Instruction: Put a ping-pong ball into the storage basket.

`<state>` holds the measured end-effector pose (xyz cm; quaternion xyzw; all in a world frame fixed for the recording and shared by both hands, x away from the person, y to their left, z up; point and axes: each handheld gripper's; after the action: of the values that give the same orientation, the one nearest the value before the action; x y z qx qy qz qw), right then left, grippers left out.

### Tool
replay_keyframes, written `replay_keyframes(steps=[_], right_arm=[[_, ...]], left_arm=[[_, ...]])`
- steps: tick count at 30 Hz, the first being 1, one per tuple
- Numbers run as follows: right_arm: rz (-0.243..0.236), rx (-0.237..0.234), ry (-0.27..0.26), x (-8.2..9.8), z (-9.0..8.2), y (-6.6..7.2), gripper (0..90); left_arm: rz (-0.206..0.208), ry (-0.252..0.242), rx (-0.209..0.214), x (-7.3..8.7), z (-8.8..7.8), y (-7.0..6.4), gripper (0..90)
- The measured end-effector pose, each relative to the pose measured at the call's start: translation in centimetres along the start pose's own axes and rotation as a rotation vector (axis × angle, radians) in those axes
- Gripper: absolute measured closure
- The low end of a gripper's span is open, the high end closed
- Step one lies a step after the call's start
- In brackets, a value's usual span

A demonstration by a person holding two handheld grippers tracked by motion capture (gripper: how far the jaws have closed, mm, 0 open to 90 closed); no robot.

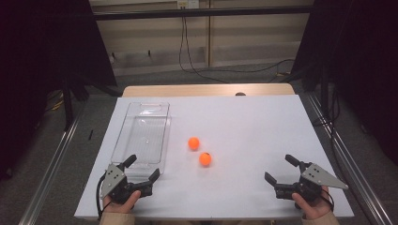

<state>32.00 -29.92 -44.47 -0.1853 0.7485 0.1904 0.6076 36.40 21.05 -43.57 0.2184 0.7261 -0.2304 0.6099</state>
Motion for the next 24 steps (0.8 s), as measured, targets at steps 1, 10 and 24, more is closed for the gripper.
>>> replay_keyframes(steps=[1,10,24], right_arm=[[0.002,0.001,0.001,0.0,0.0,0.0,0.9],[0.001,-0.002,-0.005,0.0,0.0,0.0,0.9],[0.007,-0.004,-0.005,0.0,-0.1,-0.2,1.1]], left_arm=[[-0.004,0.003,0.003,0.0,0.0,-0.1,2.1],[-0.012,0.001,0.016,-0.3,0.3,-0.4,2.1],[-0.027,0.005,0.028,-0.9,0.8,-1.1,1.8]])
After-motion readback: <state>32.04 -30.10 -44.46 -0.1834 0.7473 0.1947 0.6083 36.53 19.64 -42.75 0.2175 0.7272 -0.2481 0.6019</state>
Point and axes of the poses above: each handheld gripper's, and its own axes: z roughly forward along the jaws, x roughly out of its underside, y roughly to its left, and after that the axes turned 1 degree about -y, right-handed
